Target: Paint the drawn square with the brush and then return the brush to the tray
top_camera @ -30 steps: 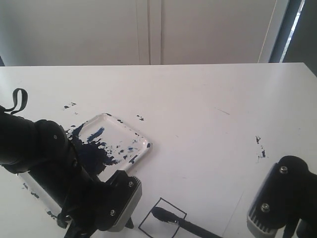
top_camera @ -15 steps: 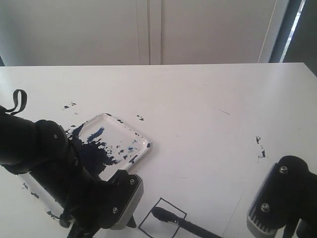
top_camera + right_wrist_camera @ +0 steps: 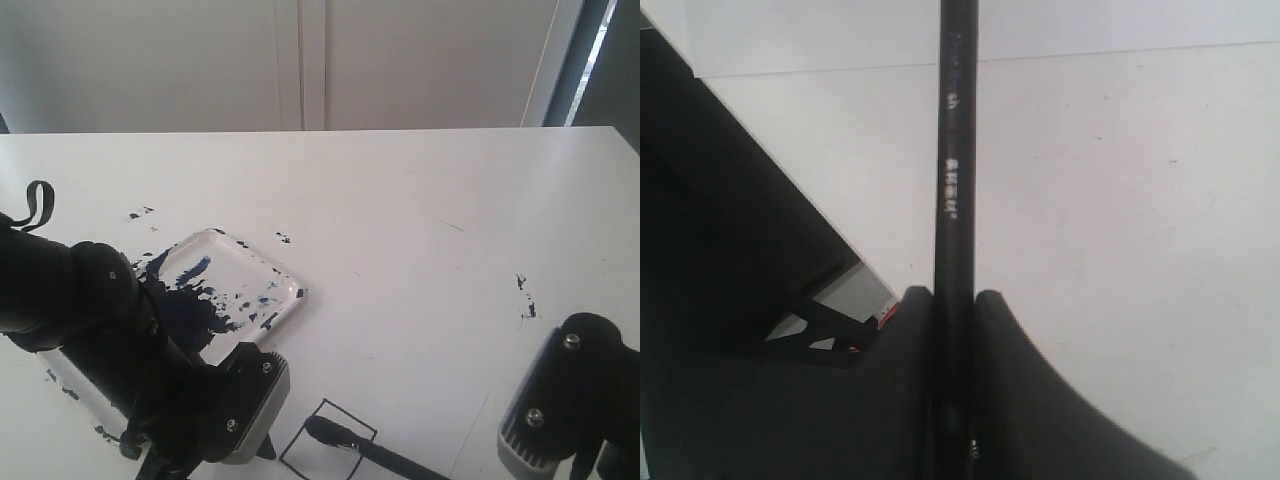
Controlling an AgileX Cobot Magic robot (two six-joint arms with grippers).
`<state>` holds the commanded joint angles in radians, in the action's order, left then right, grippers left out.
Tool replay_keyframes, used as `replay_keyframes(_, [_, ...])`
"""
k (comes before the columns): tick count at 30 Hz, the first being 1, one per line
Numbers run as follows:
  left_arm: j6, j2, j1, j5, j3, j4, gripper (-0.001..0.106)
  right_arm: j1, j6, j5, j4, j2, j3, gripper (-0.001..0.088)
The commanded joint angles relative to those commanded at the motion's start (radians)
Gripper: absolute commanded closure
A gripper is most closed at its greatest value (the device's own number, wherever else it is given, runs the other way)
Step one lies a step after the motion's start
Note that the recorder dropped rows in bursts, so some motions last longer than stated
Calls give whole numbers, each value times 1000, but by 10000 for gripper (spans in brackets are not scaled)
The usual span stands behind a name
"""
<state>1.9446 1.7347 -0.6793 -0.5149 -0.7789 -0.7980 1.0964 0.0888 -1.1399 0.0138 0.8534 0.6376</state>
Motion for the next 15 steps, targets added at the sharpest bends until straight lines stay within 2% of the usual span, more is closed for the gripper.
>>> replay_keyframes(15, [0,0,0,0,0,29,386,0,0,10,8,47,0,868])
